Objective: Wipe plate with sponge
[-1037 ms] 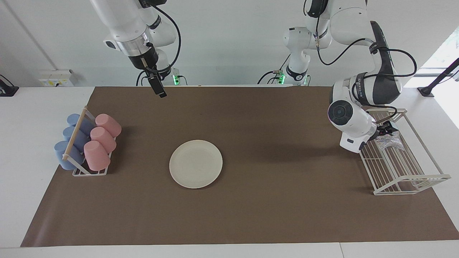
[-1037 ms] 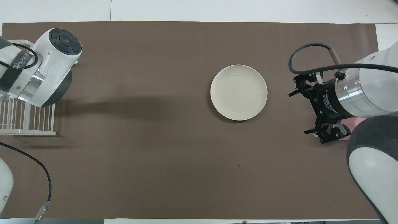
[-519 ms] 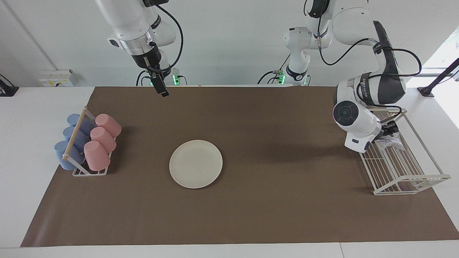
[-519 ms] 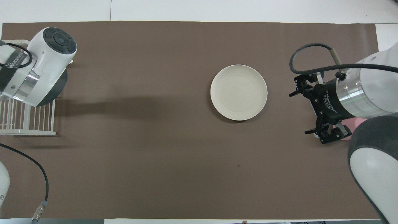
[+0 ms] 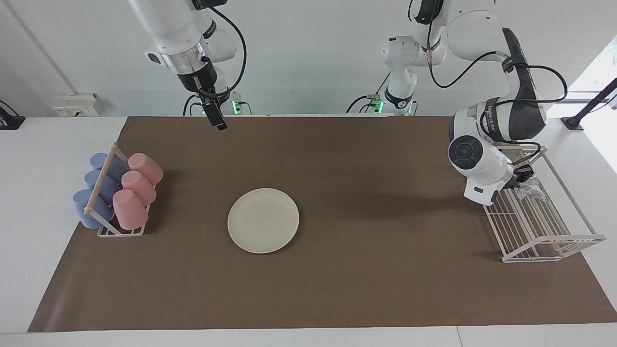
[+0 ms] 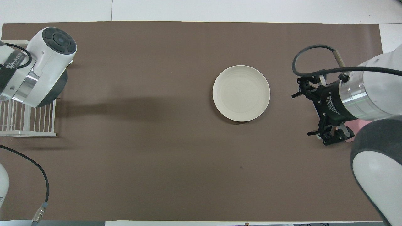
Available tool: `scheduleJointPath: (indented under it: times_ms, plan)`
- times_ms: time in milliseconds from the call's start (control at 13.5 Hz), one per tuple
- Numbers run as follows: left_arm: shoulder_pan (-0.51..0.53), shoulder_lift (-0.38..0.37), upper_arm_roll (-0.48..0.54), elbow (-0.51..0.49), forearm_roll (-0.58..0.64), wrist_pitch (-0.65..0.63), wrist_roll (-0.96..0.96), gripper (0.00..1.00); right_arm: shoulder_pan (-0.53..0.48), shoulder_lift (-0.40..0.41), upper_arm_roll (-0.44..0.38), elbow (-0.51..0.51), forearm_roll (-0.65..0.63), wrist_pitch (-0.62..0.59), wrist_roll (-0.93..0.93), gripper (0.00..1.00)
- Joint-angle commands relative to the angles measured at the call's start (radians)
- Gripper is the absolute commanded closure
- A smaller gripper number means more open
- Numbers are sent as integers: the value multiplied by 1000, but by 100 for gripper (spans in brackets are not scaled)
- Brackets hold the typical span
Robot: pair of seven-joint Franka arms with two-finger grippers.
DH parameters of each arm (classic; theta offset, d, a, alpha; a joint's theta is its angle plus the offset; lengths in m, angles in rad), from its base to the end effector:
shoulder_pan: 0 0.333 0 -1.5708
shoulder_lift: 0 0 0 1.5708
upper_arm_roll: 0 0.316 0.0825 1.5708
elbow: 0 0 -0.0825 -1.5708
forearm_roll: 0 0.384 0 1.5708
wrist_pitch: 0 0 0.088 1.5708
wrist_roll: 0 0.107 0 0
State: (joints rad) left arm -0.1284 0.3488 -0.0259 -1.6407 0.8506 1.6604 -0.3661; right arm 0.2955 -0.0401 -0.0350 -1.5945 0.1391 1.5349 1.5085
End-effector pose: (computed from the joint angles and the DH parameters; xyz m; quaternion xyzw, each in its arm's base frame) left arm 0.6363 -0.0221 0.4214 -0.9064 0.0079 0.0423 0.4203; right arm 0.5163 0.1530 0.6332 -0.8106 0.5813 0.0605 0.0369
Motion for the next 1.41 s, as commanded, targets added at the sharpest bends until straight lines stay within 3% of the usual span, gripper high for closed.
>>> scheduleJointPath:
  times_ms: [0, 370, 519, 667, 815, 963, 1111, 1333]
  plan:
    - [7, -7, -5, 64, -8, -17, 4, 100, 2, 54, 15, 83, 17, -30, 36, 0]
    - [1, -11, -9, 326, -382, -236, 21, 100, 89, 290, 15, 433, -1, -203, 217, 0]
    - [4, -22, -6, 351, -528, -277, 19, 100, 99, 286, 17, 427, -3, -205, 223, 0]
    - [18, -80, 4, 360, -735, -295, 12, 100, 141, 266, 20, 389, -4, -194, 226, 0]
    - [97, -111, 3, 360, -983, -303, -4, 100, 154, 261, 21, 380, -7, -179, 252, 0]
    - [156, -132, 4, 357, -1222, -300, -48, 100, 154, 253, 21, 372, -7, -179, 257, 0]
    - [194, -158, 3, 311, -1376, -283, -76, 100, 155, 246, 21, 361, -6, -179, 260, 0]
    - [214, -287, 1, 51, -1623, -170, -59, 100, 155, 224, 20, 317, -1, -164, 253, 0]
